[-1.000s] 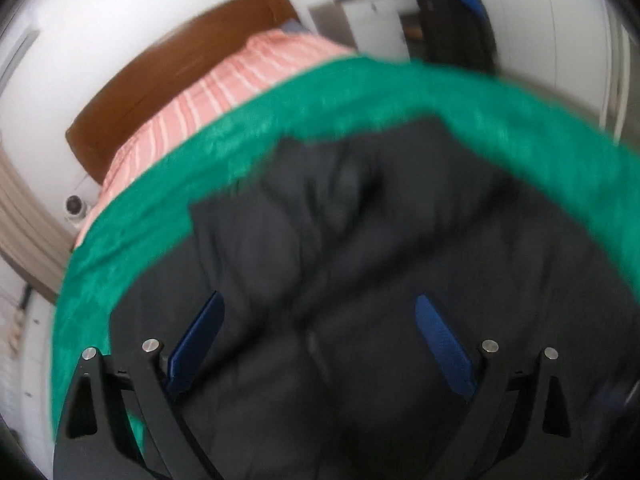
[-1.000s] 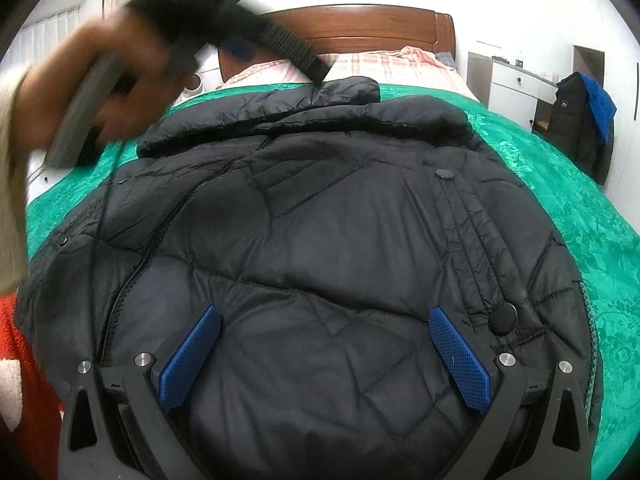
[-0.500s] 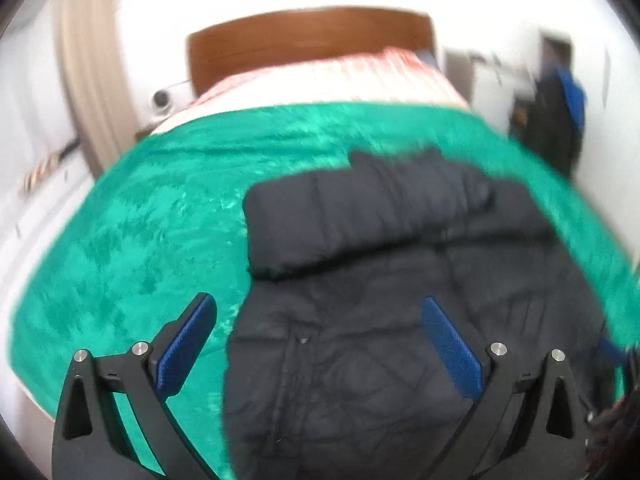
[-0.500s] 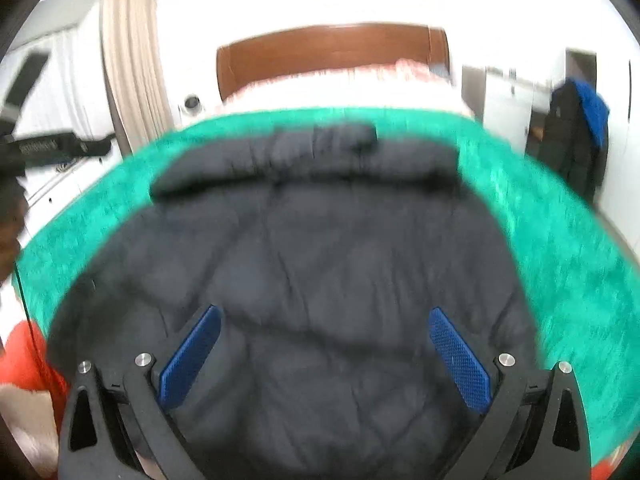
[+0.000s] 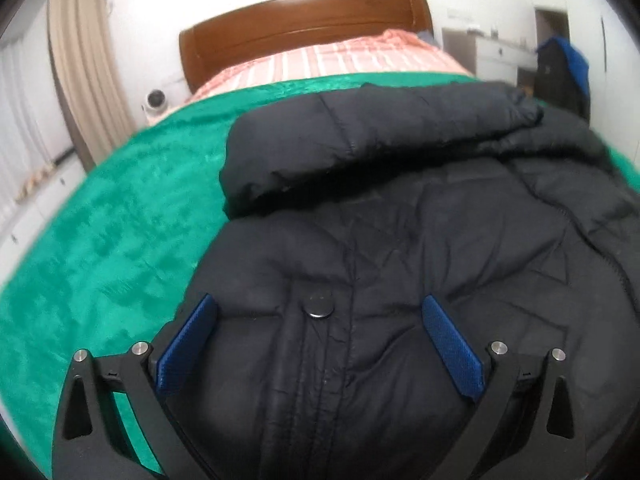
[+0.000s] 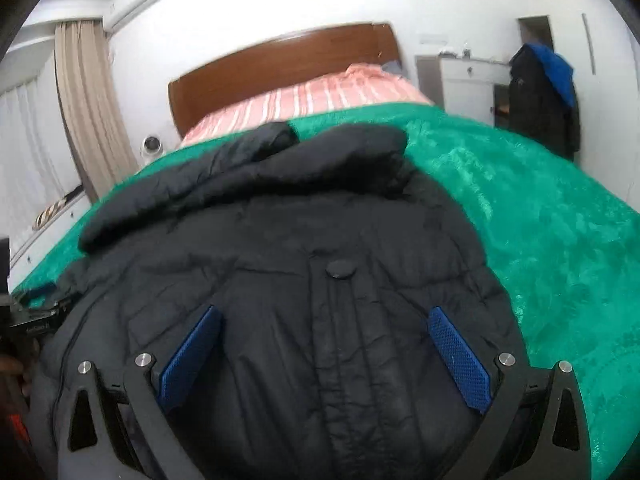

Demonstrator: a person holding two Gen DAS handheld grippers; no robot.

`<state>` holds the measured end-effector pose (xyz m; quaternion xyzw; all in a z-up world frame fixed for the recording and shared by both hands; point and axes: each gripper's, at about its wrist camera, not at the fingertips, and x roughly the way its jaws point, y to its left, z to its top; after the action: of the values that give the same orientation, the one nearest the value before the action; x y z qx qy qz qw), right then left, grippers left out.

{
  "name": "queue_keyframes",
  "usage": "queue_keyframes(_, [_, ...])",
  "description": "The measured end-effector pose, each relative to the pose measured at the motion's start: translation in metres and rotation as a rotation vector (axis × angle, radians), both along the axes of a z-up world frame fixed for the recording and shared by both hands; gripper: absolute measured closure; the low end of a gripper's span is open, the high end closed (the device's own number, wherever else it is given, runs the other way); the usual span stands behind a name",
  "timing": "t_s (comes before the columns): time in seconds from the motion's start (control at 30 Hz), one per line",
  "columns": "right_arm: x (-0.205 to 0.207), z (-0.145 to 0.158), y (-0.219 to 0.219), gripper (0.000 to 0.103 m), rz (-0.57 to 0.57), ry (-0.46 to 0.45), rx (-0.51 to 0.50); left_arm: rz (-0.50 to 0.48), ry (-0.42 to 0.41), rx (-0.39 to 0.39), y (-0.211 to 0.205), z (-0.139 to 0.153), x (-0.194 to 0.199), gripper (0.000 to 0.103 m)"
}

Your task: Fold large clothes

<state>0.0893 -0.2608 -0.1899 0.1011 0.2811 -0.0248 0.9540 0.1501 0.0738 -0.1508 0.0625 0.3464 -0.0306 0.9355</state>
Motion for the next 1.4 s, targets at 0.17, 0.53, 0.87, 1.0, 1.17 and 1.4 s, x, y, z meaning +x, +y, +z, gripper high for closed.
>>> queue_keyframes(0.17, [0.0032,-0.0065,0.0114,0.0,-0.016,-0.034,-0.066,-0.008,0.028,-0.079,0.0094,-0.0051,0.0056,0.0])
queue_keyframes(0.53, [-0.0013,-0.0077,0.006,0.0,-0.016,-0.041,-0.06,-0.007,0.026,-0.08,0.0074,-0.007,0.0068,0.0])
queue_keyframes(0.87, [-0.0015,-0.0077,0.0062,0.0,-0.016,-0.04,-0.061,-0.003,0.031,-0.068,0.0056,-0.0076,0.0086,0.0])
queue_keyframes(1.0, [-0.0014,-0.0077,0.0062,0.0,-0.017,-0.039,-0.061,-0.002,0.031,-0.067,0.0054,-0.0074,0.0084,0.0])
queue_keyframes(1.17, [-0.0011,-0.0074,0.0062,0.0,-0.017,-0.039,-0.061,-0.002,0.031,-0.067,0.0053,-0.0074,0.0084,0.0])
queue_keyframes(1.4, [-0.0022,-0.0089,0.0068,0.0,-0.016,-0.036,-0.062,-0.003,0.031,-0.068,0.0055,-0.0074,0.0083,0.0])
